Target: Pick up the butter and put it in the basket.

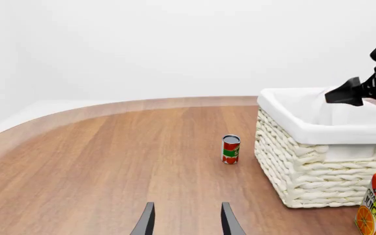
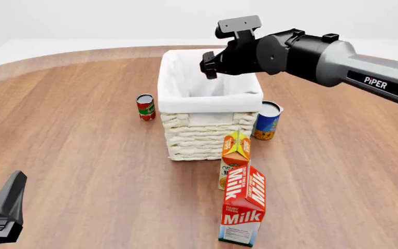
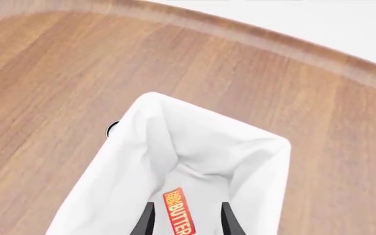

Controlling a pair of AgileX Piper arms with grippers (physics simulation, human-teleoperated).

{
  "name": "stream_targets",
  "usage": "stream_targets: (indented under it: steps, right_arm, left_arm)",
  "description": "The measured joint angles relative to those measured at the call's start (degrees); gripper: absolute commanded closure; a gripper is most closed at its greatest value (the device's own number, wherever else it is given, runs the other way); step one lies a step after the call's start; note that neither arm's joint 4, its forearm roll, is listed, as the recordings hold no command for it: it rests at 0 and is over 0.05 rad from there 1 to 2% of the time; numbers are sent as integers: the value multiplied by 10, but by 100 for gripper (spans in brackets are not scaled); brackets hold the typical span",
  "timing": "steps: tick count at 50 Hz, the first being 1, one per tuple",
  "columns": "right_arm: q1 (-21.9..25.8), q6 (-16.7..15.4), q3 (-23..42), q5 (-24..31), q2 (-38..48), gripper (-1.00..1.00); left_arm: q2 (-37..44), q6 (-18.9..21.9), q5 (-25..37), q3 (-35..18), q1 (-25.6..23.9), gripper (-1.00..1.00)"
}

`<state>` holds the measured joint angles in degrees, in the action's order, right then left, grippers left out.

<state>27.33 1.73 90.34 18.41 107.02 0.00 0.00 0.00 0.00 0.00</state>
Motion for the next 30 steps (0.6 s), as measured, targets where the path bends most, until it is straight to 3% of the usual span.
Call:
stream_targets:
  steps: [30]
  right_arm:
    - [0, -3, -4, -6, -10, -100]
  left_arm:
    - [0, 0, 0, 0, 0, -100]
